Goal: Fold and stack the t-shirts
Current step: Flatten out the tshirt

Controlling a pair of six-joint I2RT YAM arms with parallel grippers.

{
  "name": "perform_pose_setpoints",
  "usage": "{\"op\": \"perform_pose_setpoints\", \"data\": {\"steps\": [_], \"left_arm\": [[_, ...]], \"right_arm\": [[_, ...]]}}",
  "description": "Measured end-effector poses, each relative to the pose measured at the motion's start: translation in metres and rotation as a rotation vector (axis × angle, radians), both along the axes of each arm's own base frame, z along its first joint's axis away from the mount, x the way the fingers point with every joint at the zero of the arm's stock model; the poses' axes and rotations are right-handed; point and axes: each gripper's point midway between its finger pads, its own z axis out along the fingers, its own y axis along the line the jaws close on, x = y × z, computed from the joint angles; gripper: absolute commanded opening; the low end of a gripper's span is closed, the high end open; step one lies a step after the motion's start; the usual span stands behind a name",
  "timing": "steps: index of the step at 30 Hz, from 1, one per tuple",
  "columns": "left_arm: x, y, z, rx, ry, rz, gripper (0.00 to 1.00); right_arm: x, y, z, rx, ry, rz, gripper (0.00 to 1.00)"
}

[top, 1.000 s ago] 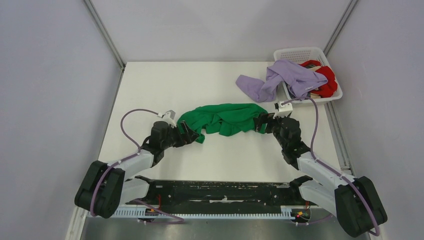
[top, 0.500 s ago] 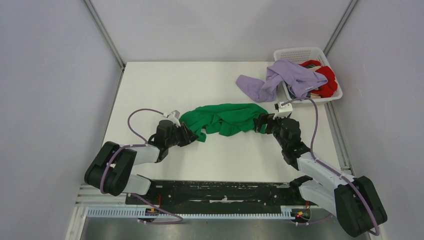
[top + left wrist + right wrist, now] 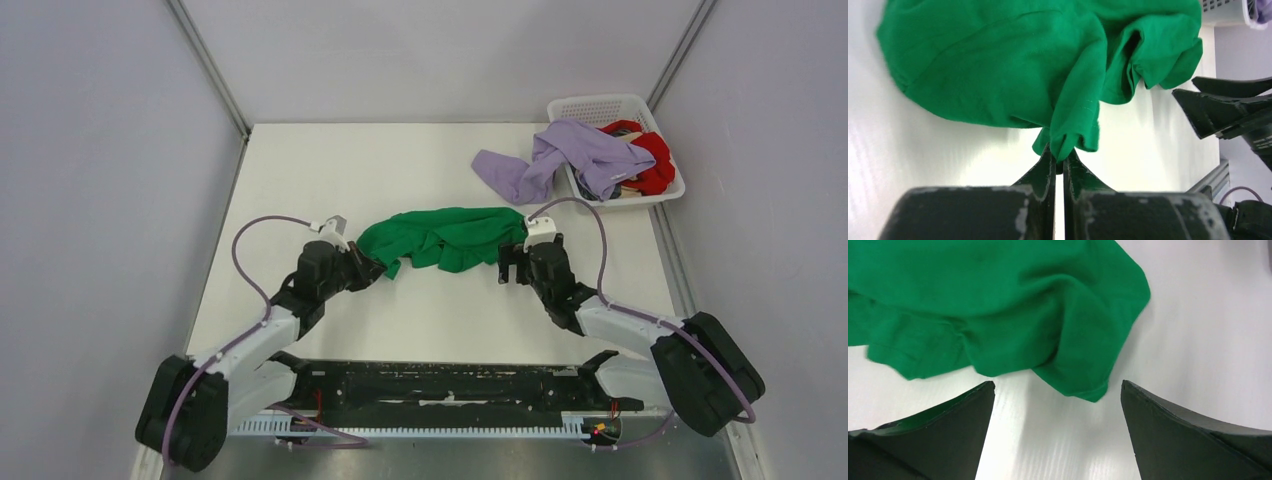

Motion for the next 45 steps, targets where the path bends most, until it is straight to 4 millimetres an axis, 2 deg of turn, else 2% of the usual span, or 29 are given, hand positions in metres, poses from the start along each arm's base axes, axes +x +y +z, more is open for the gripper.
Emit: {"op": "perform_pose_setpoints", "data": {"steps": [5,8,9,10,11,12,13,16,18,21,23,26,28,31,38,43,45], "left_arm": [[-0.002,0.024,0.02,0.076,-0.045,0.089,0.02],[0.001,0.036,0.026,0.123,-0.059,0.139,0.02],[0.003,0.04,0.027,0.136,-0.065,0.158,0.02],[0.005,0.043,0.029,0.148,-0.07,0.175,0.02],[0.007,0.047,0.03,0.161,-0.073,0.196,0.02],[0.009,0.051,0.031,0.176,-0.076,0.219,0.02],[0.012,0.056,0.033,0.19,-0.079,0.243,0.02],[0.023,0.069,0.051,0.231,-0.107,0.322,0.02],[0.033,0.076,0.075,0.244,-0.153,0.374,0.02],[0.048,0.088,0.133,0.243,-0.27,0.461,0.02],[0.051,0.097,0.173,0.233,-0.358,0.506,0.02],[0.041,0.11,0.24,0.206,-0.502,0.556,0.02],[0.027,0.119,0.287,0.176,-0.607,0.574,0.02],[0.0,0.131,0.346,0.118,-0.741,0.598,0.02],[-0.069,0.15,0.436,0.008,-0.98,0.587,0.02],[-0.112,0.154,0.49,-0.047,-1.122,0.534,0.02],[-0.134,0.156,0.514,-0.056,-1.195,0.507,0.02]], "right_arm": [[0.001,-0.015,-0.023,-0.065,0.045,-0.089,0.94],[0.008,-0.017,-0.031,-0.078,0.04,-0.121,0.84],[0.01,-0.017,-0.035,-0.084,0.043,-0.127,0.71],[0.013,-0.017,-0.037,-0.088,0.044,-0.131,0.53],[0.016,-0.016,-0.04,-0.092,0.045,-0.135,0.28],[0.019,-0.015,-0.041,-0.096,0.044,-0.137,0.13],[0.024,-0.013,-0.041,-0.092,0.042,-0.143,0.03],[0.035,-0.007,-0.027,-0.07,0.007,-0.152,0.0],[0.04,-0.006,-0.007,-0.052,-0.037,-0.157,0.0],[0.044,-0.006,0.04,-0.022,-0.129,-0.153,0.0],[0.044,-0.005,0.083,0.002,-0.198,-0.136,0.0],[0.039,0.004,0.165,0.066,-0.31,-0.062,0.0],[0.026,0.006,0.213,0.111,-0.387,-0.006,0.0],[-0.006,0.005,0.265,0.172,-0.479,0.082,0.0],[-0.078,0.016,0.341,0.276,-0.614,0.344,0.0],[-0.122,0.022,0.389,0.337,-0.705,0.499,0.0],[-0.136,0.024,0.402,0.365,-0.729,0.551,0.0]]}}
